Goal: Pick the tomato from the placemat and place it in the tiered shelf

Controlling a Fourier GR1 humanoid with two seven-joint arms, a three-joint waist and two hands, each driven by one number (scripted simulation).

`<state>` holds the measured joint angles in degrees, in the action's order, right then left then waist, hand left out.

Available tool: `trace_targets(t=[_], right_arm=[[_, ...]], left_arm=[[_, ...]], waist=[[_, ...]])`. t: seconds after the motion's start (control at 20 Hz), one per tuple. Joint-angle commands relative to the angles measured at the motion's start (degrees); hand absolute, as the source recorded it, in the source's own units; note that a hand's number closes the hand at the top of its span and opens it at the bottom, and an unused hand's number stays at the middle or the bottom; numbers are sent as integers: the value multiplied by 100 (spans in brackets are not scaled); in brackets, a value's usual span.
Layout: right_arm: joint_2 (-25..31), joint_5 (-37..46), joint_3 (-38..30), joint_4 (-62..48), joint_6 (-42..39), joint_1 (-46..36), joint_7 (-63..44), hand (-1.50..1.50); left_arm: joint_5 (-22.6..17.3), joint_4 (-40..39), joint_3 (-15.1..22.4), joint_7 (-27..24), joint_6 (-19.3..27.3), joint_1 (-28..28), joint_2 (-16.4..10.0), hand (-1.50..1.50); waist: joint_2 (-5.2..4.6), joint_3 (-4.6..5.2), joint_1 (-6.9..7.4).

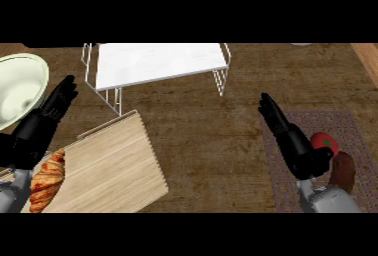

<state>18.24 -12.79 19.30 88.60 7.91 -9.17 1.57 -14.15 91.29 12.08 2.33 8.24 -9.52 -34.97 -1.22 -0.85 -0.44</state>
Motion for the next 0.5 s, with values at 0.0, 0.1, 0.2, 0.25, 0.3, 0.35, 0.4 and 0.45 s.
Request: trace_targets(t=[0.0,0.1,0.2,0.25,0.3,0.35,0.4,0.45], right_arm=[[190,228,-356,106,605,586,-155,-150],[855,378,-1361,-352,1300,789,-403,-150],[1261,605,-2036,-724,1972,1139,-568,-150],[1518,635,-2447,-926,2250,1272,-711,-150],[1973,1236,-2053,-1593,2216,1802,-1225,-150],[1948,1132,-2515,-1638,2694,1797,-1350,150],[1551,794,-2846,-1470,3120,1762,-1471,150],[1224,497,-3119,-1436,3312,1749,-1258,150]], left_arm=[[51,-319,-10,97,-28,-11,94,0],[33,-328,56,187,118,425,105,0],[-36,-541,44,256,230,661,226,0],[-83,-610,24,311,274,795,259,0],[-125,-565,57,313,200,787,263,0],[-196,-616,93,290,210,874,402,0],[-149,-690,219,234,252,1052,541,0],[-172,-685,323,55,129,1185,632,0]], waist=[[124,88,-96],[138,103,-345],[113,130,-668],[109,146,-802],[-124,242,-801],[7,182,-760],[108,135,-603],[136,102,-415]])
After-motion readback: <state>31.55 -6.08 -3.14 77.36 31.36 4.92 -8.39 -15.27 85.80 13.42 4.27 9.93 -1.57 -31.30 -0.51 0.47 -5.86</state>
